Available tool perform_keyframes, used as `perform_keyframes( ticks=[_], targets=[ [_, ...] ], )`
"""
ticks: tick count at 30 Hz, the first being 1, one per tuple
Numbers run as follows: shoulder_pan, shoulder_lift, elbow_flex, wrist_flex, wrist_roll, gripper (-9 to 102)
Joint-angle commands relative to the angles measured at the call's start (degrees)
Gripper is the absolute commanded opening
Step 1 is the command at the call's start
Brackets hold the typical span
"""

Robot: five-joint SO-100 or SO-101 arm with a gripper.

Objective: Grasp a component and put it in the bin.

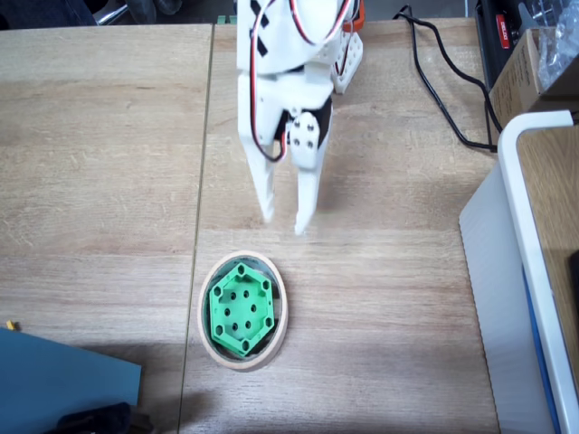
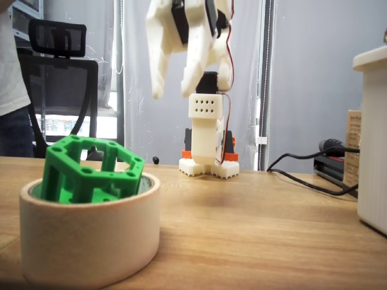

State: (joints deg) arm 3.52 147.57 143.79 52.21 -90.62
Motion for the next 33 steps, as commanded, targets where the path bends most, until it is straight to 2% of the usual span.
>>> perform_keyframes(
  ticks=[1,9,20,25,33],
  targets=[
    [4.57,9.49,3.43,-0.88,0.26,8],
    [18.02,19.78,10.28,-0.44,0.26,0],
    [39.64,27.77,20.74,-0.18,-0.62,1],
    [44.30,33.66,29.27,-0.97,-0.70,1],
    [44.47,40.34,34.37,-0.09,-0.70,1]
  ],
)
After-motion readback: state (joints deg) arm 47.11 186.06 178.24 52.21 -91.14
